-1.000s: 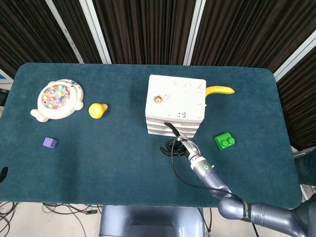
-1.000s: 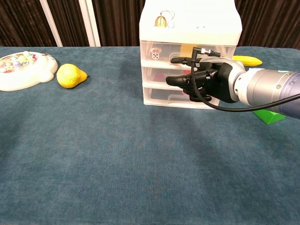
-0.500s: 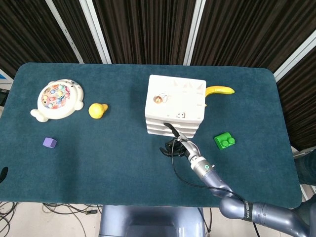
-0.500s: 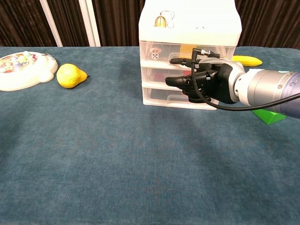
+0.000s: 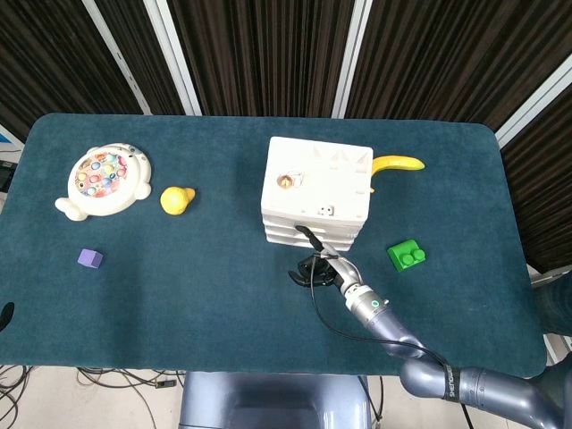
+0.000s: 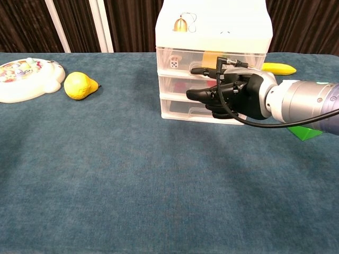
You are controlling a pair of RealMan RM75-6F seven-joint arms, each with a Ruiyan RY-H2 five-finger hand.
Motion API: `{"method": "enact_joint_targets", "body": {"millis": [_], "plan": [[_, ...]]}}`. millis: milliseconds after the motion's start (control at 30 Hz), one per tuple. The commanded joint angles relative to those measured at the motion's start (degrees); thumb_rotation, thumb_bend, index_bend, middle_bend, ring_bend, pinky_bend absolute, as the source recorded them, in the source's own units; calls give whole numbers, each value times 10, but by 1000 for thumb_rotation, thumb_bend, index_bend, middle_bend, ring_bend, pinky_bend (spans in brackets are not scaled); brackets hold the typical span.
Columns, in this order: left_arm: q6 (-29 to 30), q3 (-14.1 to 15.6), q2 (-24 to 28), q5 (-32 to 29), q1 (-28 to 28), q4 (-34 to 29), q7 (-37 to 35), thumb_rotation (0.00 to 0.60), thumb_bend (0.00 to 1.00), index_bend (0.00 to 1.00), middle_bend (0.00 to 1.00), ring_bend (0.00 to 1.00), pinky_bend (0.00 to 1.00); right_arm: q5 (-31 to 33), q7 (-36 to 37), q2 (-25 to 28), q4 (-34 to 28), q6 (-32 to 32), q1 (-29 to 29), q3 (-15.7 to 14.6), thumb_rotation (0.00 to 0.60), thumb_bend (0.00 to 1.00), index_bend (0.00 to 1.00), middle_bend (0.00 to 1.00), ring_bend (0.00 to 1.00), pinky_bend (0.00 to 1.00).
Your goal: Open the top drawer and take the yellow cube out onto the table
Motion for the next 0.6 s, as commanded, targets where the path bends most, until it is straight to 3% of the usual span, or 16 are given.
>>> {"method": "enact_joint_targets", "body": {"millis": [33, 600], "plan": [[0, 0, 0, 0, 0, 0, 0, 600, 300, 62, 0, 0, 0, -2, 3, 0, 0, 1, -1, 0, 600, 415, 14, 877, 903, 982], [0, -1, -1, -3, 0, 0, 3, 600, 300, 62, 0, 0, 0, -23, 14, 15, -22, 5, -5, -7, 600, 416, 14, 877, 903, 982]]}}
